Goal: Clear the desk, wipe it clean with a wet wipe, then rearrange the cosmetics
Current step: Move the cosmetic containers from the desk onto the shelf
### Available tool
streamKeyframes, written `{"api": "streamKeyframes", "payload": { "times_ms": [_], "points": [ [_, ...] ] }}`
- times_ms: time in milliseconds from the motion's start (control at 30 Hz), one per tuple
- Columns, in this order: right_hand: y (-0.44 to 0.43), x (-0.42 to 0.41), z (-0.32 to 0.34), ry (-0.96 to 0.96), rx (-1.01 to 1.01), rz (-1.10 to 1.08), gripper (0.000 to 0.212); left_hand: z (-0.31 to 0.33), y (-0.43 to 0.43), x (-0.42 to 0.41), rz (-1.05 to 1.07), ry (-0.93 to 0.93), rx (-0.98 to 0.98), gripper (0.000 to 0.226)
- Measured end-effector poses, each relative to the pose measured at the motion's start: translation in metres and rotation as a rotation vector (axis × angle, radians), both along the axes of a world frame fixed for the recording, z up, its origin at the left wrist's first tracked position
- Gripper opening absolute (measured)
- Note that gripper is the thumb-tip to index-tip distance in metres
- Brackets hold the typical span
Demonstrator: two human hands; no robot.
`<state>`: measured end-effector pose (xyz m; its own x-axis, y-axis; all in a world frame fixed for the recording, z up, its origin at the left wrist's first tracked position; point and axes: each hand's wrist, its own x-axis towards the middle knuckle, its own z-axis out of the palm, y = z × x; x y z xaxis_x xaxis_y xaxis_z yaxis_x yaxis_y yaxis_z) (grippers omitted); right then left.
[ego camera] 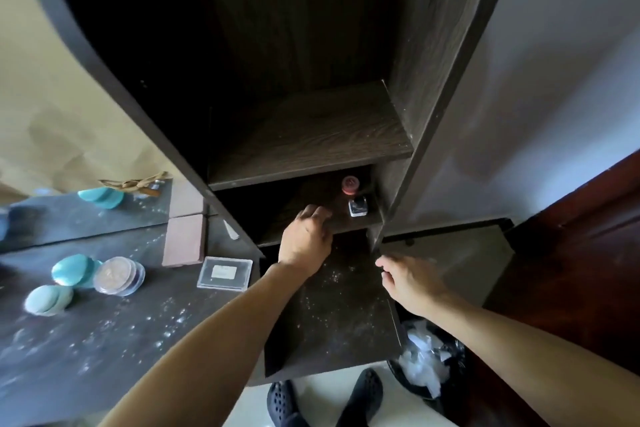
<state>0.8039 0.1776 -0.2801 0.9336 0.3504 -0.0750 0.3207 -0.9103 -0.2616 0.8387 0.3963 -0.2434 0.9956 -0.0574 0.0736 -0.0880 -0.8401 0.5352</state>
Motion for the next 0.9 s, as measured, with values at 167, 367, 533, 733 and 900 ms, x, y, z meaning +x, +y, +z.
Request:
{"api": "streamKeyframes", "payload": {
  "times_ms": [167,367,533,733,900],
  "points": [
    [0.067,0.003,0.006,0.044,0.053,0.17,0.023,-0.001,0.08,-0.069,0.12,0.106,0.088,0.017],
    [0.172,-0.005,0.019,0.083,0.107,0.42,0.029,0.007,0.181,-0.144,0.356,0.193,0.157,0.019],
    [0.257,-0.02,0.031,0.079,0.135,0.545,0.023,0.006,0.254,-0.187,0.513,0.185,0.141,0.021],
    [0.359,-0.037,0.032,0.087,0.107,0.584,0.027,-0.003,0.345,-0.214,0.561,0.213,0.126,0.018],
    [0.446,-0.05,0.033,0.105,0.061,0.53,0.028,-0.01,0.431,-0.227,0.508,0.233,0.135,0.019]
  ]
}}
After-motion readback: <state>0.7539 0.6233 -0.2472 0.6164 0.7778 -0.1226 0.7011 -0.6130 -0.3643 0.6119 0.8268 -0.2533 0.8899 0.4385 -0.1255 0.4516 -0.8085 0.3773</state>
